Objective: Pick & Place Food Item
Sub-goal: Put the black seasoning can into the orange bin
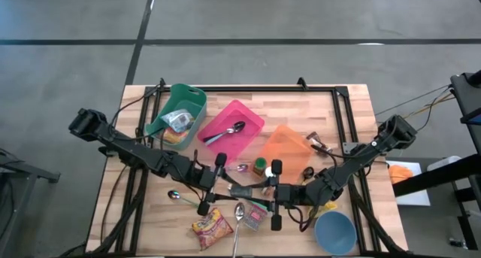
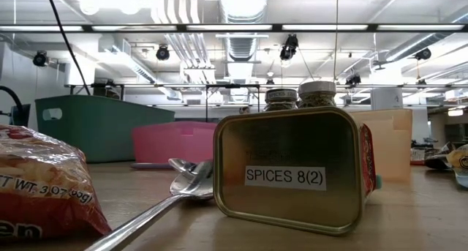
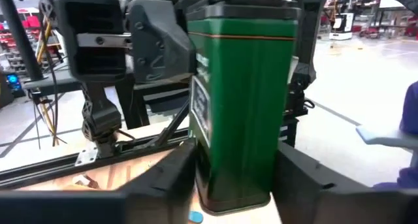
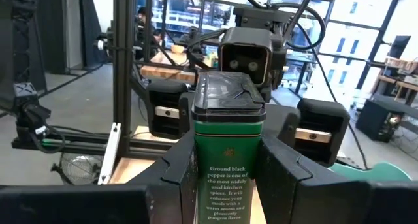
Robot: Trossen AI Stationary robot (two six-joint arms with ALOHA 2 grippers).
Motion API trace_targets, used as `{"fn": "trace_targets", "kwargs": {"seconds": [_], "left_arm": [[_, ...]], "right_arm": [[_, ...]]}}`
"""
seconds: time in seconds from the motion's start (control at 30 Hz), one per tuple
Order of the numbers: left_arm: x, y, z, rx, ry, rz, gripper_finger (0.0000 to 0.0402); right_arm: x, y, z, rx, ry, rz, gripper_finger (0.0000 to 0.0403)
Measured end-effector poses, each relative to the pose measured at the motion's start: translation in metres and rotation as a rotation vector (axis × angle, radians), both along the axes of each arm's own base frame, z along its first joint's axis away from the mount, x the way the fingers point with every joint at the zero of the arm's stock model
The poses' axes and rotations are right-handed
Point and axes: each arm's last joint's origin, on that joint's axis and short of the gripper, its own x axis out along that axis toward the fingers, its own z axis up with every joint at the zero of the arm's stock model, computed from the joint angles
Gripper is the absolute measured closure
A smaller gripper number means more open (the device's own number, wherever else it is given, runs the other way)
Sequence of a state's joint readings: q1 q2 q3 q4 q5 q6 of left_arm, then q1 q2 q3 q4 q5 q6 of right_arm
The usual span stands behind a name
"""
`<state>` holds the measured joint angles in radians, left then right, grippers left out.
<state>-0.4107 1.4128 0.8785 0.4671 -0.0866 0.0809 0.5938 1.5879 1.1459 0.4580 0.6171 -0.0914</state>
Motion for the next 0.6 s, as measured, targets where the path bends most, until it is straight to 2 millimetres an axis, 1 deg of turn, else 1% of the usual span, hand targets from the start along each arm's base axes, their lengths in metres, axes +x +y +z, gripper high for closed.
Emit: {"fn": "trace_targets", "kwargs": {"seconds": [0.1, 0.13, 0.2, 0.33, 0.4, 0.5, 0.6], "left_arm": [[0.0001, 0.0003, -0.0001, 0.007, -0.001, 0.01, 0.0287], [0.0, 0.0004, 0.0, 0.006, -0.001, 0.012, 0.0291], [-0.0002, 0.0005, 0.0001, 0.007, 0.0, 0.014, 0.0291], [-0.0004, 0.0003, -0.0022, -0.013, 0.031, 0.004, 0.0291], [-0.0001, 0.0008, -0.0039, -0.016, 0.053, 0.007, 0.0291], [0.0003, 0.0009, -0.0048, -0.013, 0.096, 0.014, 0.0293], [0.0009, 0.0008, -0.0043, -0.02, 0.156, 0.021, 0.0293]], "right_arm": [[0.0001, -0.0009, -0.001, -0.004, -0.002, -0.01, 0.0294], [0.0, -0.001, -0.0009, -0.003, -0.003, -0.012, 0.0294], [-0.0001, -0.0011, -0.0007, -0.002, -0.003, -0.009, 0.0282], [0.0002, -0.0005, -0.0037, -0.012, 0.018, 0.003, 0.0231], [0.0002, -0.0005, -0.0046, -0.016, 0.025, 0.001, 0.0212], [0.0001, -0.0007, -0.006, -0.024, 0.038, -0.005, 0.0197], [-0.0001, -0.001, -0.0088, -0.04, 0.065, -0.01, 0.0193]]}}
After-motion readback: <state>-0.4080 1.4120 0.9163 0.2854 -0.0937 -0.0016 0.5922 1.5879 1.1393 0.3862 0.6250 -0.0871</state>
